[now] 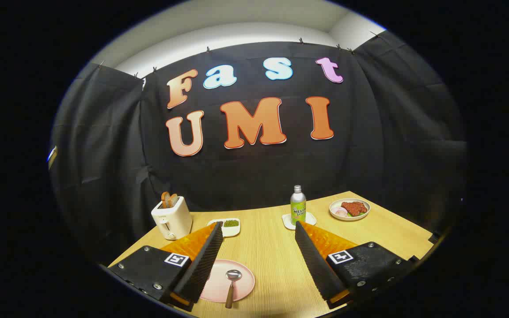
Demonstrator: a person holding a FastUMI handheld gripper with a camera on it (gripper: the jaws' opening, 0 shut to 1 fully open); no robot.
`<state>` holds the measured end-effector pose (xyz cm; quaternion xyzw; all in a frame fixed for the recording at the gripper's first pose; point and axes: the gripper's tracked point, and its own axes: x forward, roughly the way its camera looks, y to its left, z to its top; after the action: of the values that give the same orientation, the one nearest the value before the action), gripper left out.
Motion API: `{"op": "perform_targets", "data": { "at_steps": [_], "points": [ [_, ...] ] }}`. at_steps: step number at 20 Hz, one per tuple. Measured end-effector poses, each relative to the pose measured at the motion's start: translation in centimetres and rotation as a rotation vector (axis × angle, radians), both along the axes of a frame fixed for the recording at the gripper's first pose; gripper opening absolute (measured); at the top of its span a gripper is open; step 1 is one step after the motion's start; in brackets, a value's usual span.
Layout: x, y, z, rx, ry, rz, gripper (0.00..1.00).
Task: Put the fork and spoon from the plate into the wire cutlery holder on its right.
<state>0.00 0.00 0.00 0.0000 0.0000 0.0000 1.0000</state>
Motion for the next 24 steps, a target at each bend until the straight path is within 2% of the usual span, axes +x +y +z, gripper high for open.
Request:
{"op": "perform_targets", "data": {
  "at_steps": [15, 24],
  "points": [
    [0.5, 0.1, -1.3, -0.025, 0.035, -0.021, 0.98],
    [1.4, 1.8, -3.5, -0.056, 0.082, 0.001, 0.99]
  ]
}}
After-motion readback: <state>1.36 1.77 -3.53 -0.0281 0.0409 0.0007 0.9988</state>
